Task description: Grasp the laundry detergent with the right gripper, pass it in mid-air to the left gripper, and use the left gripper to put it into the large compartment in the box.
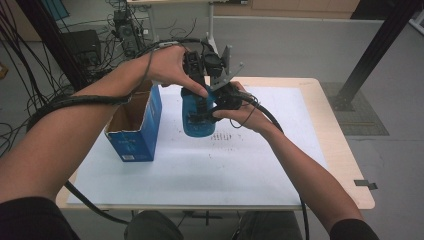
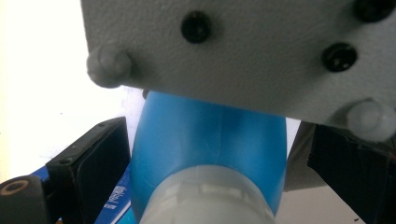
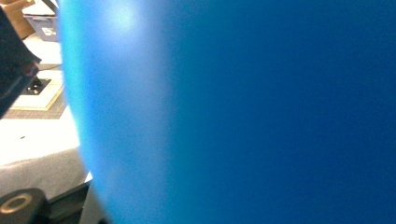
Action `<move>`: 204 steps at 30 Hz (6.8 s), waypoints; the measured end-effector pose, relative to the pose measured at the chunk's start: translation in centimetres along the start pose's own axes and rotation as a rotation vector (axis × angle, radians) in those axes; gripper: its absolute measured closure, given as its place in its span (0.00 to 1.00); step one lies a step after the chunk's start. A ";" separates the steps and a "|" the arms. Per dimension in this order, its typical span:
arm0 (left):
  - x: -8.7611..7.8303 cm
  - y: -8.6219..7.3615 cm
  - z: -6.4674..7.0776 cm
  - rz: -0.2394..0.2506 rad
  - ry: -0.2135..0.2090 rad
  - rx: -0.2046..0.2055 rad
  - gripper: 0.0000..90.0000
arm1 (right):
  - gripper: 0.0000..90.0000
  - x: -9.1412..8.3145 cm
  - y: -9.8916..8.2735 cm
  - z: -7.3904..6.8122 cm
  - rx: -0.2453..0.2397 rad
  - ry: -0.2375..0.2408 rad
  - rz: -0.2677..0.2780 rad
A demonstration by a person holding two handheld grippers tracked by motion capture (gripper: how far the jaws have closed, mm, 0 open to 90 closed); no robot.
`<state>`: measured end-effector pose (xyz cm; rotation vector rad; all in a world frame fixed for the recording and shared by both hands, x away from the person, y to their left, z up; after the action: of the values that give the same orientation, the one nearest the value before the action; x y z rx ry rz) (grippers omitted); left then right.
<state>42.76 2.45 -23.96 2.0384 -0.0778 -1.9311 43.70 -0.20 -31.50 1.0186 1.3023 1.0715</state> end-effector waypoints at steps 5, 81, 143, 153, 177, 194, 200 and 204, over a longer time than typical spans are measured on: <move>-0.1 0.0 0.0 0.002 0.002 -0.001 0.06 | 0.49 -0.1 0.1 0.0 0.004 -0.002 0.003; -0.1 -0.1 -0.2 -0.018 0.042 0.035 0.41 | 0.49 -0.2 0.2 -0.2 -0.014 0.007 0.012; 0.2 -0.1 -0.1 -0.036 0.059 0.036 0.41 | 0.47 0.1 -0.1 -0.3 0.001 0.008 0.042; 0.1 -0.1 -0.2 -0.032 0.057 0.033 0.41 | 0.47 0.1 0.0 -0.3 0.000 0.006 0.043; 0.0 -0.1 -0.4 -0.027 0.057 0.030 0.41 | 0.46 0.1 0.0 -0.1 0.004 0.003 0.048; -0.2 -0.3 -0.4 -0.025 0.060 0.023 0.41 | 0.46 0.2 0.2 -0.1 0.007 -0.001 0.058; -0.3 -0.3 -0.3 -0.022 0.061 0.018 0.41 | 0.46 0.2 0.2 -0.1 0.008 -0.005 0.058; -0.3 -0.4 -0.3 -0.020 0.065 0.017 0.41 | 0.46 0.3 0.2 -0.2 0.012 -0.004 0.061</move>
<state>42.95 2.94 -23.74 2.1186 -0.0586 -1.8803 43.52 0.10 -31.31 1.0746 1.2826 1.1081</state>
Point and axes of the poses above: each handheld gripper's, and its own axes: x roughly forward along the jaws, y roughly out of its top, z roughly to its right, the point moved 8 cm from there along x, roughly forward along the jaws, and after that the axes turned 14 degrees about z, right-handed, at the moved point
